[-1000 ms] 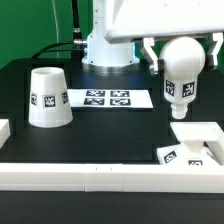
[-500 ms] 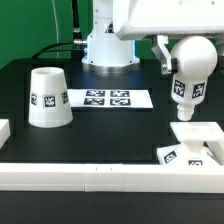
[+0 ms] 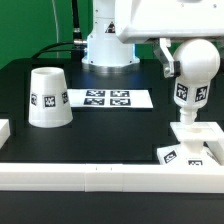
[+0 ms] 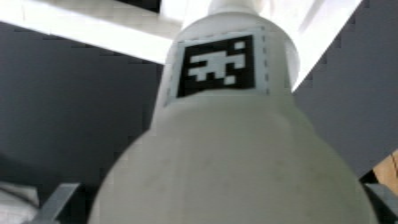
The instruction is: Assemble lamp
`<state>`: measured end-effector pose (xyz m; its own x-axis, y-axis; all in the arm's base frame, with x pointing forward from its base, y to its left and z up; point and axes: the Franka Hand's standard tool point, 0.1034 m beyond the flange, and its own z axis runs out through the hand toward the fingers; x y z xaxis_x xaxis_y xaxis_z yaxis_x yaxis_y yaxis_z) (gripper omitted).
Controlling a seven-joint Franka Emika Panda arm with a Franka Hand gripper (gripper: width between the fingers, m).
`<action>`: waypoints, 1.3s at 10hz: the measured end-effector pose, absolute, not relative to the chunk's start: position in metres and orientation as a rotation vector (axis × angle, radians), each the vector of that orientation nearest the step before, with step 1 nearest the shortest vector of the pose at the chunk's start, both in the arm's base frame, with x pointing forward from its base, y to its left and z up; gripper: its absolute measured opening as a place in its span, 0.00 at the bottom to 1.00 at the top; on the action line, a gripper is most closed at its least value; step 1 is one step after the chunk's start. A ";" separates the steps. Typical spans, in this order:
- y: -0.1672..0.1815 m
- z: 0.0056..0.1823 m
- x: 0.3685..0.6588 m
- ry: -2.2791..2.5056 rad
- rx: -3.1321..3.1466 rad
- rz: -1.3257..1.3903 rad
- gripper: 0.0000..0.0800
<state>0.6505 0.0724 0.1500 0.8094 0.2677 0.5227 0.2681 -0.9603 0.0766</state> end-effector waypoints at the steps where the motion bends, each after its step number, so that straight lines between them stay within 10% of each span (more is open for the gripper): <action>1: 0.073 0.145 0.648 -0.440 -2.983 -0.884 0.72; 13: 0.091 0.139 0.641 -0.486 -2.976 -0.855 0.72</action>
Offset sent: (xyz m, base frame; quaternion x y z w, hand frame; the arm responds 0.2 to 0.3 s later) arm -0.0108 0.0064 -0.0053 -0.0095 0.0027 -0.0028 0.9999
